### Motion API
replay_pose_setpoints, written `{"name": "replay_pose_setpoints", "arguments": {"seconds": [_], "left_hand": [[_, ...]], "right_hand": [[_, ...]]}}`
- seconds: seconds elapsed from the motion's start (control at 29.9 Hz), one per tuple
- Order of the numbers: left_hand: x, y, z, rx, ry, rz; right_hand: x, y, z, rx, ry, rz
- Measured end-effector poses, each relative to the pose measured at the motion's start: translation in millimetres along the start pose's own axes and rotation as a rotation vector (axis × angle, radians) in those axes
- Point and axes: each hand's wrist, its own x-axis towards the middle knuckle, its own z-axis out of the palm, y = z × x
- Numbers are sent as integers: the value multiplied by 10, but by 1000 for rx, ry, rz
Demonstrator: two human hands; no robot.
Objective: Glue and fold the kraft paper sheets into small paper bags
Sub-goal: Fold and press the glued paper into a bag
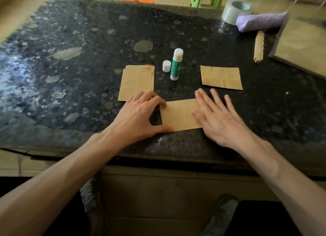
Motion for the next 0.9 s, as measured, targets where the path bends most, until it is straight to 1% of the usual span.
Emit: {"name": "replay_pose_setpoints", "arguments": {"seconds": [0.1, 0.23, 0.3, 0.43, 0.5, 0.67, 0.73, 0.9], "left_hand": [[-5, 29, 17, -20, 37, -15], [20, 42, 56, 42, 31, 1], [36, 39, 58, 41, 24, 6], [57, 34, 47, -47, 23, 20], [65, 25, 57, -85, 21, 22], [82, 4, 82, -129, 2, 58], [83, -10, 81, -140, -9, 70], [91, -34, 63, -140, -31, 86]], "right_hand": [[33, 98, -94, -7, 51, 114], [20, 54, -223, 167, 225, 159], [-3, 23, -268, 246, 292, 162], [13, -4, -295, 369, 316, 74], [43, -15, -301, 421, 275, 15], [77, -26, -338, 415, 32, -99], [77, -2, -357, 395, -3, -121], [83, 51, -378, 369, -25, -153]]}}
